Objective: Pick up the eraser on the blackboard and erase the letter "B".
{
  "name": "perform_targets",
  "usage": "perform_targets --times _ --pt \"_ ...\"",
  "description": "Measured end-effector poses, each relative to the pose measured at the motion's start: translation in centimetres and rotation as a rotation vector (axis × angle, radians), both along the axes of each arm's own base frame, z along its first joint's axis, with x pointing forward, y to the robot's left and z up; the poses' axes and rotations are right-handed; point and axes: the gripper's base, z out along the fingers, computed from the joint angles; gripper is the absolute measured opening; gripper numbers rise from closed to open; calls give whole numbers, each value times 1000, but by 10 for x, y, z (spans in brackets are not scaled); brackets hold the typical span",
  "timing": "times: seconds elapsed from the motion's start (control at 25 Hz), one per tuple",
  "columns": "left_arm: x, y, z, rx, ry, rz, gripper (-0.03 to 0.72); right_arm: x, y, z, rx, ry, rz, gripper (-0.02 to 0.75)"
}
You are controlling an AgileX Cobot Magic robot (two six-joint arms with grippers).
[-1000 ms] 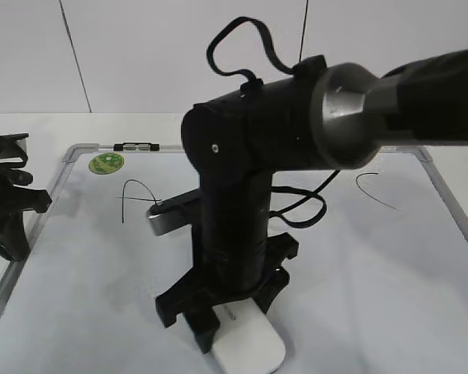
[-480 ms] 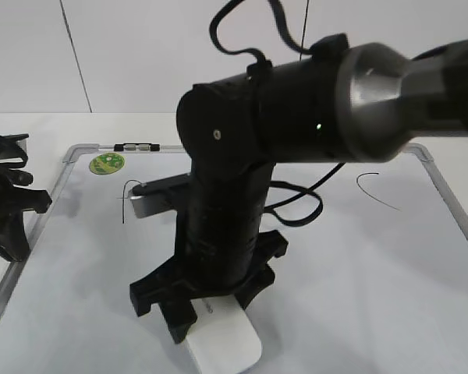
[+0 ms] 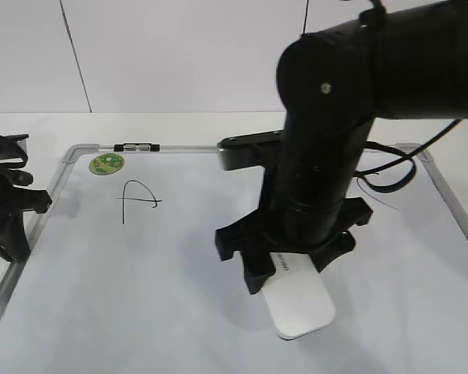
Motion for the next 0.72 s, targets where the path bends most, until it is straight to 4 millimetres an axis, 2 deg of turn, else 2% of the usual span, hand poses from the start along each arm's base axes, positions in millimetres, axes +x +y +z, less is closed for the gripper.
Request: perform_targets --times 0.44,0.72 --pt "0 0 0 0 2 0 19 14 -96 18 18 -32 -266 533" --pt "0 0 0 0 2 0 19 22 -135 24 19 -46 -363 533"
